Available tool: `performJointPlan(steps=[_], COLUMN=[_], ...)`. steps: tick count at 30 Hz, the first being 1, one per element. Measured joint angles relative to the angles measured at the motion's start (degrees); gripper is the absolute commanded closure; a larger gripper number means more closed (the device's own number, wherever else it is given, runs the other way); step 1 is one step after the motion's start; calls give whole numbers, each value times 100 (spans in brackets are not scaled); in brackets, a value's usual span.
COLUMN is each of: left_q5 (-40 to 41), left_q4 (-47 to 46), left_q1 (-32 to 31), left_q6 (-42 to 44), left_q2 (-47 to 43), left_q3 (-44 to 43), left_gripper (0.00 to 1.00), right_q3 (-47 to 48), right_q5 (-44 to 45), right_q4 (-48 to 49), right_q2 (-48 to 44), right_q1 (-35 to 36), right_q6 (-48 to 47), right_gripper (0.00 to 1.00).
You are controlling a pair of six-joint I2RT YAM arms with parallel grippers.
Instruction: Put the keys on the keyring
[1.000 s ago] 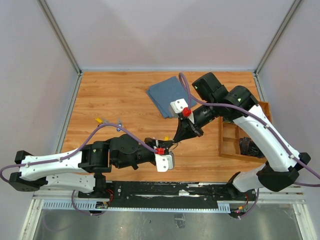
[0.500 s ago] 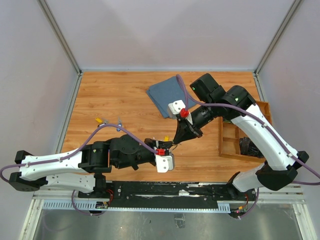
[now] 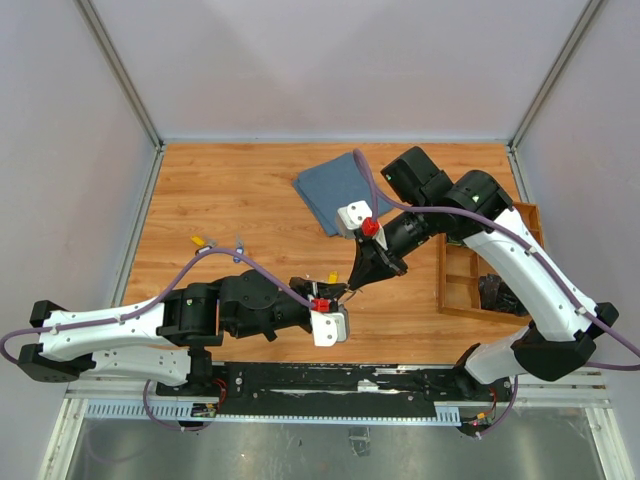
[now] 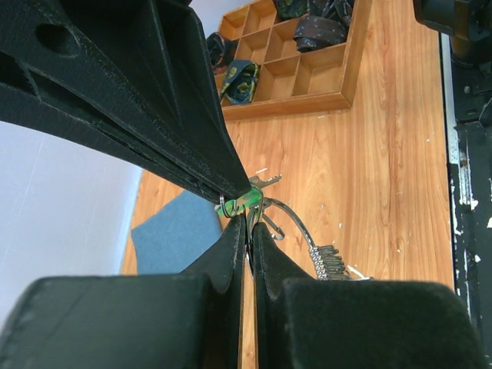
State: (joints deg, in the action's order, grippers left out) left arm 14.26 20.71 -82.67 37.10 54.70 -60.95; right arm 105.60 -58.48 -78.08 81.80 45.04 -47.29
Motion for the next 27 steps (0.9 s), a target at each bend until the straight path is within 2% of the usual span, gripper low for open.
performJointPlan(steps=[12,27], left_q5=[42,177], left_q4=[-2,-157], left_q1=[-2,-2], left_q6=[7,15], left_q2=[-2,-22], left_q3=[0,0], left_gripper=[100,99], right_q3=[31,-317], right_q5=[160,1016], right_q4=[33,1012], right_q2=[-24,-597], right_q1=[2,39], right_q6=[79,813], right_gripper=[94,94])
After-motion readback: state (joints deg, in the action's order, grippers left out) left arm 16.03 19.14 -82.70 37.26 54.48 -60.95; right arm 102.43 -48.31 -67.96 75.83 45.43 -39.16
